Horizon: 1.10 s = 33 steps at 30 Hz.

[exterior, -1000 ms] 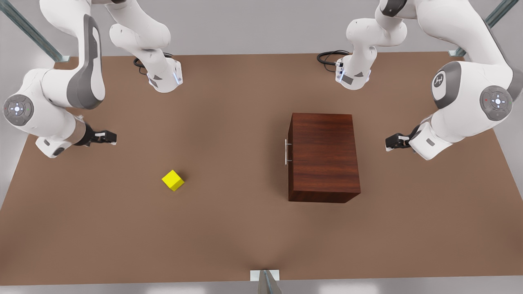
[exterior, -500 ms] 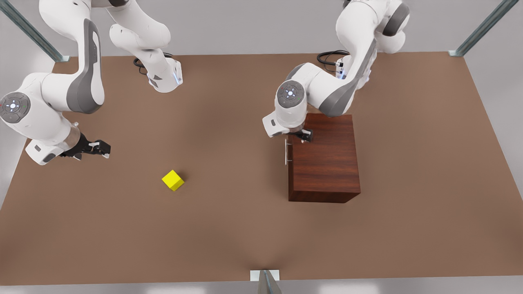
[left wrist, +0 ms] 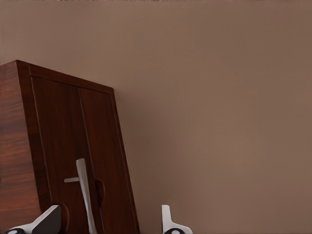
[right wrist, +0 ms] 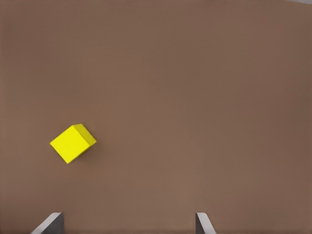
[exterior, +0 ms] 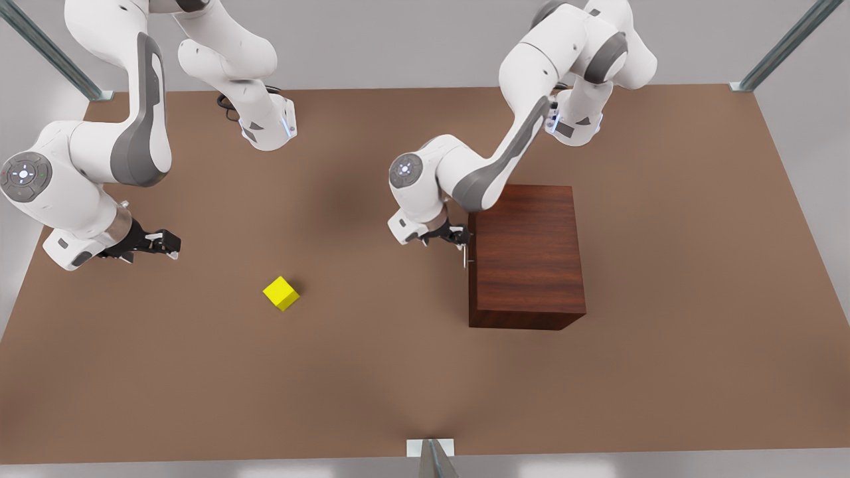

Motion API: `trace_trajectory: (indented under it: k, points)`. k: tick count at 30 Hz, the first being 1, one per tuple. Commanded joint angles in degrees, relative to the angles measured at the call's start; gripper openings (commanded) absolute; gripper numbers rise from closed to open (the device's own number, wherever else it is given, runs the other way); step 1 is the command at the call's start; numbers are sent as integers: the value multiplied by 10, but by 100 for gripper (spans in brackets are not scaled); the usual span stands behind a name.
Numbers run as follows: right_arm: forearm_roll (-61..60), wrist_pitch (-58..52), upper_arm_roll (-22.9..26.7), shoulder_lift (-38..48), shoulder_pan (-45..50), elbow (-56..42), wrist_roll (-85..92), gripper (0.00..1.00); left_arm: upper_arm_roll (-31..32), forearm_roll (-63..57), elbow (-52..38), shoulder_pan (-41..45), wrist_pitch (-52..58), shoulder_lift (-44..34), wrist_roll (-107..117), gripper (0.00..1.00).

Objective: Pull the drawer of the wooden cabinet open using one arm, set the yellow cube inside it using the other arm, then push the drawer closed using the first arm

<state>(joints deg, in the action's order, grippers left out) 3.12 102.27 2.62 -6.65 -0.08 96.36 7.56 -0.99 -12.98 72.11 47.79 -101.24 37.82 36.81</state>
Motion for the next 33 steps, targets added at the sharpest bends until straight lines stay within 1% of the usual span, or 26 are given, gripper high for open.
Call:
trace_trajectory:
  k: [1, 5, 6, 13, 14, 28, 33]
  points:
    - [0, 0, 0, 0, 0, 0, 4, 100, 0, -31, 1, 2, -8, 1, 229, 100]
    - [0, 0, -1, -4, 1, 0, 4, 100, 0, -49, 0, 4, -1, 12, 165, 100]
    - [0, 0, -1, -4, 1, 0, 4, 100, 1, -68, -1, 4, 15, 16, 161, 100]
    - [-1, -4, 3, -4, -4, 0, 4, 100, -1, -83, -1, 18, 20, 36, 158, 100]
    - [-2, -14, 5, -4, -4, -3, 4, 100, 0, -106, -1, 18, 26, 37, 161, 100]
    - [-1, -14, 9, -4, -4, -5, 4, 100, -2, -112, 2, 24, 53, 49, 186, 100]
    - [-1, -17, 9, -4, -5, -4, 4, 100, -2, -108, 8, 24, 45, 61, 196, 100]
